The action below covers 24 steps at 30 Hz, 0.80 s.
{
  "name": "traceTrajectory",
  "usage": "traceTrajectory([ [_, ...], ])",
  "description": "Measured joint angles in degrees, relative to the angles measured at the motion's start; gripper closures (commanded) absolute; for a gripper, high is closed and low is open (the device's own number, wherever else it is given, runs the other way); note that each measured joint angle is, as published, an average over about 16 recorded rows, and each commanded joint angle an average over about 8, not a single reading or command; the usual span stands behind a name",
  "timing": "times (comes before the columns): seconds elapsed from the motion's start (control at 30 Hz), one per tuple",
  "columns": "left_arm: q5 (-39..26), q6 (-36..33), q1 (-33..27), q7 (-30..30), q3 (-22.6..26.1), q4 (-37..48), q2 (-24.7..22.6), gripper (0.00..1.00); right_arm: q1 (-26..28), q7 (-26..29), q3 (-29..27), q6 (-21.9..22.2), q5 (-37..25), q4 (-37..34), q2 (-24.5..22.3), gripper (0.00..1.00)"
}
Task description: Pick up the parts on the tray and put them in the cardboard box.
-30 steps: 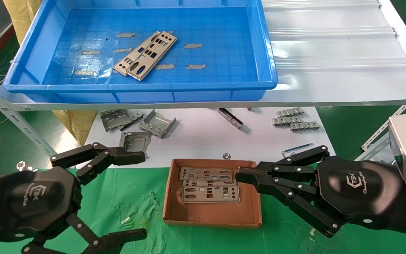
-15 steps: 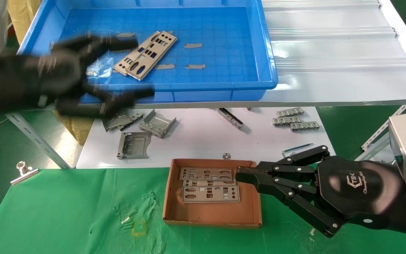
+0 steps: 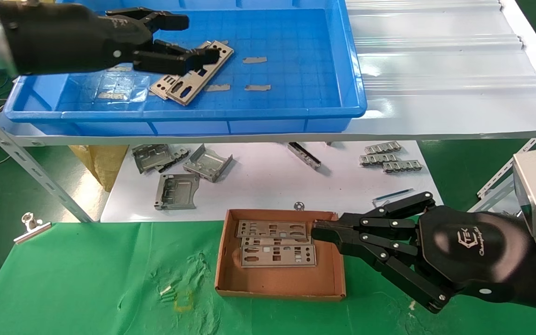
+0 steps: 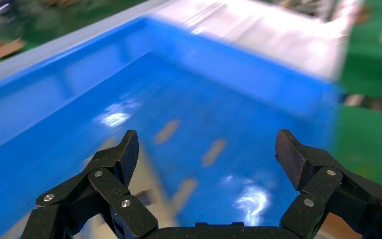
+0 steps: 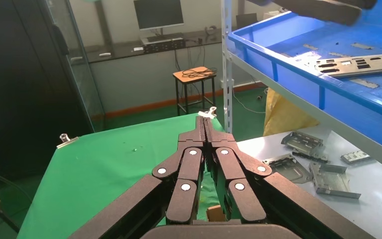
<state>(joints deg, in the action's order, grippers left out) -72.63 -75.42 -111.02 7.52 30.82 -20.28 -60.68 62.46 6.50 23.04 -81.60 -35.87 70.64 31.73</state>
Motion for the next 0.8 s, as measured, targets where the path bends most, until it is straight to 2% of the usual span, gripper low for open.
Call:
traceTrajectory([
  [0.13,-2.58,3.72,-2.5,-1.6,1.29,5.63,-2.79,0.0,0.0,0.0,0.0,0.0,0.0,0.0,0.0,0.11],
  [0.17,-3.16,4.57,-2.98,-2.01,1.59,6.76,-3.41,0.0,0.0,0.0,0.0,0.0,0.0,0.0,0.0,0.02],
  [0.2,-3.68,5.34,-3.4,-2.39,1.88,7.75,-3.97,0.0,0.0,0.0,0.0,0.0,0.0,0.0,0.0,0.0],
  [0.8,-6.94,10.85,-5.63,-7.46,3.83,17.07,-9.77,0.0,0.0,0.0,0.0,0.0,0.0,0.0,0.0,0.0],
])
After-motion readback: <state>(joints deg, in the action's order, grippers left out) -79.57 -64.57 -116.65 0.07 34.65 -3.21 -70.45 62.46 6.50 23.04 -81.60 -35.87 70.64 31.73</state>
